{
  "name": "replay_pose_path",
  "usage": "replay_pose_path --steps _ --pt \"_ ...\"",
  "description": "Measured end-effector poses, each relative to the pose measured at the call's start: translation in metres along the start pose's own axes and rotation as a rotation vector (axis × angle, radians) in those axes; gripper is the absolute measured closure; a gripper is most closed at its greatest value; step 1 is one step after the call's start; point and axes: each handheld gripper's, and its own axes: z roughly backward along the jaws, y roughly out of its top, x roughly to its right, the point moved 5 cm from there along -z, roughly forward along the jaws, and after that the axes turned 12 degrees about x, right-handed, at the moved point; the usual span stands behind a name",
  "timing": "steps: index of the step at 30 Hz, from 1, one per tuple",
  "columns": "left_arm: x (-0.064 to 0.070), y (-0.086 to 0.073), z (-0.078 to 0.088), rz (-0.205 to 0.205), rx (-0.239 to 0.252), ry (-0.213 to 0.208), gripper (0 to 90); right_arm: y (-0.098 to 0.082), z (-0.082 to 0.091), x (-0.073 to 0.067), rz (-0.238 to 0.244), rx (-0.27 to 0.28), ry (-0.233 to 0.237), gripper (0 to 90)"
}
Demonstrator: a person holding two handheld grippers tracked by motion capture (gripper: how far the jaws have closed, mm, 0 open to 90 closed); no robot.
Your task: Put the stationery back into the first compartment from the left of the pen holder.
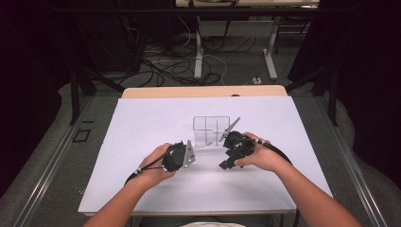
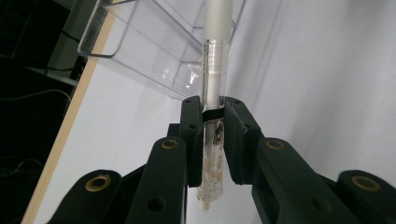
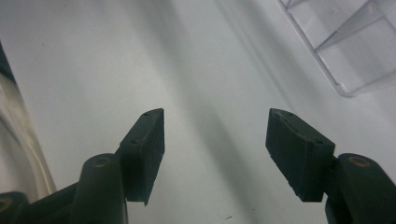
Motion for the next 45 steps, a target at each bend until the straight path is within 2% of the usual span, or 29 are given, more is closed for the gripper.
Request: replay_pose_path --steps 3,4,5,6,7,8,10,12,17,18,19,21,22,23,24,25,26,29,33,37,39,45 --pt "-0.006 0.001 0.002 0.044 0.012 0.007 79.2 -0.004 0.001 0.002 -0.051 0.022 -0.001 32.5" --pt "-0.008 0.002 0.002 0.059 0.020 0.008 79.2 -0.006 0.001 0.005 -0.032 0.023 -0.011 31.3" --pt "-0.011 0.003 0.003 0.075 0.024 0.006 79.2 -0.006 0.001 0.004 -0.051 0.036 -0.013 29.9" --pt "-0.013 0.004 0.004 0.091 0.031 0.006 79.2 -0.007 0.002 0.006 -0.043 0.050 -0.030 28.0" --pt "-0.015 0.005 0.005 0.107 0.038 0.006 79.1 -0.009 0.002 0.007 -0.057 0.057 -0.046 27.7" --pt "-0.017 0.006 0.006 0.122 0.046 0.004 79.2 -0.009 0.003 0.006 -0.094 0.061 -0.046 26.8" --pt "-0.021 0.009 0.007 0.154 0.065 0.005 79.1 -0.012 0.004 0.010 -0.102 0.076 -0.074 23.2" --pt "-0.026 0.012 0.009 0.198 0.090 0.017 79.1 -0.014 0.005 0.011 -0.133 0.089 -0.099 19.4" --pt "-0.034 0.017 0.010 0.289 0.134 0.013 79.1 -0.019 0.005 0.018 -0.183 0.150 -0.161 15.1" --pt "-0.036 0.018 0.010 0.304 0.141 0.015 79.1 -0.021 0.004 0.018 -0.203 0.180 -0.173 14.9" --pt "-0.038 0.019 0.010 0.320 0.146 0.016 79.0 -0.023 0.006 0.020 -0.205 0.168 -0.179 14.7" --pt "-0.044 0.021 0.010 0.357 0.160 0.022 79.0 -0.025 0.005 0.022 -0.218 0.214 -0.202 12.7" --pt "-0.047 0.022 0.011 0.381 0.167 0.021 79.1 -0.027 0.006 0.024 -0.220 0.214 -0.213 10.2" --pt "-0.050 0.024 0.011 0.413 0.185 0.032 79.0 -0.029 0.006 0.024 -0.244 0.216 -0.221 7.8" --pt "-0.053 0.026 0.012 0.437 0.192 0.032 79.0 -0.030 0.007 0.026 -0.235 0.225 -0.232 5.4" --pt "-0.057 0.027 0.012 0.445 0.201 0.039 79.0 -0.032 0.008 0.027 -0.240 0.228 -0.241 3.2" --pt "-0.060 0.028 0.012 0.468 0.212 0.039 79.1 -0.033 0.009 0.027 -0.268 0.225 -0.254 2.0" --pt "-0.068 0.033 0.012 0.521 0.241 0.035 79.1 -0.035 0.014 0.031 -0.293 0.247 -0.278 1.3" --pt "-0.076 0.039 0.009 0.570 0.275 0.034 79.1 -0.038 0.017 0.034 -0.318 0.264 -0.298 0.0" --pt "-0.083 0.045 0.004 0.617 0.297 0.027 79.1 -0.040 0.018 0.036 -0.322 0.277 -0.303 0.0" --pt "-0.086 0.049 0.000 0.641 0.315 0.034 79.1 -0.041 0.019 0.038 -0.316 0.278 -0.323 0.0" --pt "-0.092 0.058 -0.012 0.672 0.350 0.039 79.2 -0.044 0.018 0.040 -0.329 0.279 -0.324 0.0"
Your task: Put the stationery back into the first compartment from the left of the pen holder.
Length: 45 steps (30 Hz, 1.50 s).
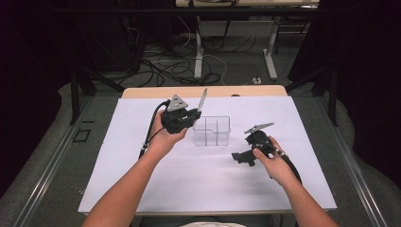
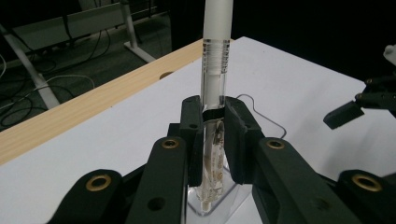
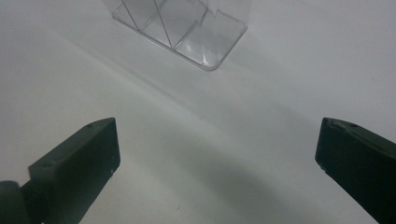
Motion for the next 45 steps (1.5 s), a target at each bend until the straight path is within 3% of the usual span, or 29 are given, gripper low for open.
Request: replay_pose_path --steps 7,19,30,34,45 --pt "0.001 -0.007 -0.017 0.015 -0.003 0.007 79.2 -0.001 0.000 0.004 -0.002 0.007 -0.005 0.0" --pt "-0.003 -0.023 -0.031 0.065 -0.023 0.029 79.2 -0.004 -0.001 0.004 -0.004 -0.005 0.004 0.0" --pt "-0.008 -0.042 -0.036 0.147 -0.079 0.068 79.2 -0.004 -0.002 0.004 -0.008 0.007 0.017 0.0" --pt "-0.009 -0.045 -0.036 0.182 -0.085 0.084 79.1 -0.005 -0.002 0.003 -0.004 -0.017 0.014 0.0" --pt "-0.008 -0.050 -0.035 0.209 -0.129 0.073 78.7 -0.006 -0.002 0.002 -0.001 -0.021 0.016 0.0"
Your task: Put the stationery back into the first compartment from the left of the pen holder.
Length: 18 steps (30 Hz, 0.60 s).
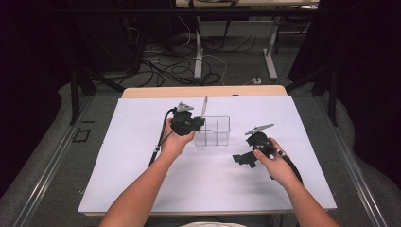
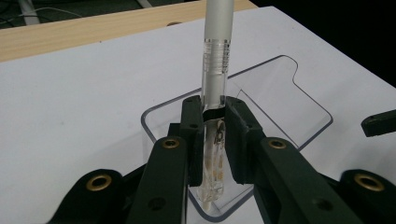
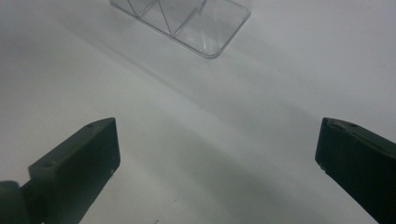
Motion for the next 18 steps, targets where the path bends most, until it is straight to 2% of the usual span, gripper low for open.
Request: replay_pose_path --steps 3,5,7,8,9,10,11,13,16,18 --pt "0.001 0.000 0.001 0.001 -0.005 -0.012 77.9 0.000 0.000 0.000 0.000 0.001 0.001 0.0" --pt "0.000 0.001 0.003 -0.012 0.011 -0.006 75.8 0.000 0.000 0.000 -0.002 0.000 0.000 0.0" --pt "0.001 0.003 0.006 -0.006 0.020 -0.006 72.4 0.000 0.000 0.001 -0.001 -0.004 0.001 0.0" --pt "0.001 0.003 0.008 -0.004 0.026 -0.006 70.7 0.000 -0.002 0.000 -0.010 0.033 0.009 0.0" --pt "0.001 0.004 0.010 -0.007 0.031 -0.004 68.6 0.000 -0.002 0.000 -0.009 0.038 0.011 0.0" --pt "0.000 0.005 0.012 -0.012 0.037 -0.001 65.9 0.000 0.000 0.001 -0.002 0.000 0.002 0.0" --pt "-0.001 0.006 0.014 -0.016 0.042 0.003 63.1 0.000 -0.001 0.000 -0.004 0.015 0.002 0.0" --pt "-0.002 0.007 0.019 -0.017 0.050 0.000 57.0 0.000 0.000 0.001 0.003 0.000 -0.005 0.0" --pt "-0.006 0.009 0.026 -0.026 0.062 0.015 47.2 0.000 0.001 0.000 0.000 0.002 0.007 0.0" --pt "-0.009 0.009 0.031 -0.032 0.062 0.025 41.3 0.000 0.001 0.001 -0.001 0.002 -0.001 0.0"
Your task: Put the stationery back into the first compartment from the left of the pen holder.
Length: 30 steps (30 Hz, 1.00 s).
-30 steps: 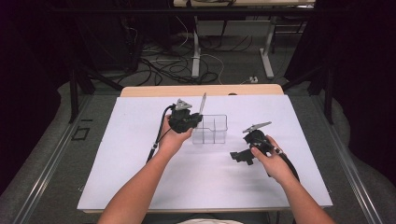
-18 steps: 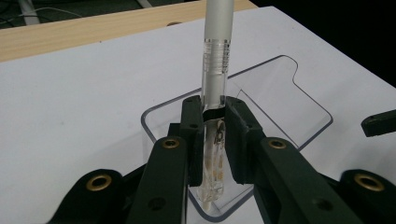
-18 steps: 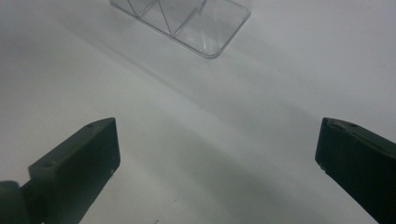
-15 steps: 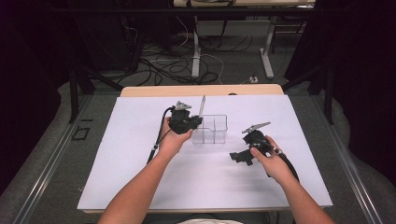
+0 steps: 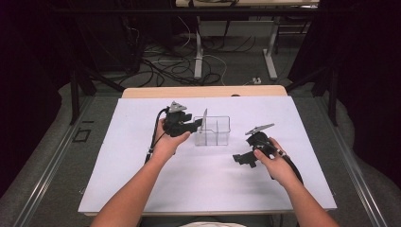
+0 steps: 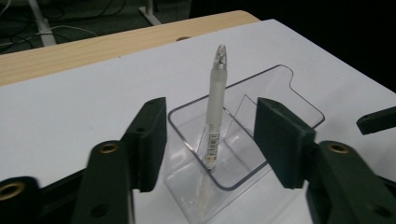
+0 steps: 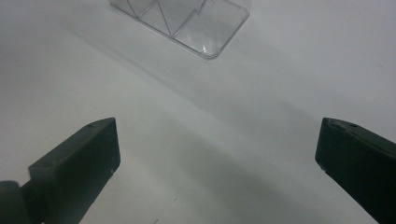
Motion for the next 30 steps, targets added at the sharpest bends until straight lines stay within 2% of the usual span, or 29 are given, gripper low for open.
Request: replay_pose_path --steps 7,12,14,17,18,21,30 --pt "-0.012 0.000 0.017 0.036 -0.012 0.009 30.9 0.000 0.000 -0.001 0.008 0.001 -0.004 0.0" --pt "-0.023 -0.002 0.030 0.020 -0.003 0.039 27.1 -0.001 -0.001 0.000 0.013 0.001 -0.007 0.0" --pt "-0.029 -0.003 0.035 0.026 0.001 0.052 26.7 -0.001 -0.001 0.000 0.014 0.001 -0.008 0.0" --pt "-0.037 -0.008 0.044 0.073 -0.014 0.086 25.1 0.000 0.000 0.000 0.017 0.003 -0.009 0.0" --pt "-0.041 -0.009 0.047 0.073 -0.030 0.088 24.4 0.000 0.000 0.001 0.017 0.004 -0.011 0.0" --pt "-0.046 -0.015 0.054 0.115 -0.023 0.118 23.1 0.000 0.000 0.001 0.013 0.005 -0.014 0.0" --pt "-0.057 -0.034 0.074 0.135 -0.040 0.152 10.4 0.000 0.001 0.003 0.007 0.008 -0.022 0.0"
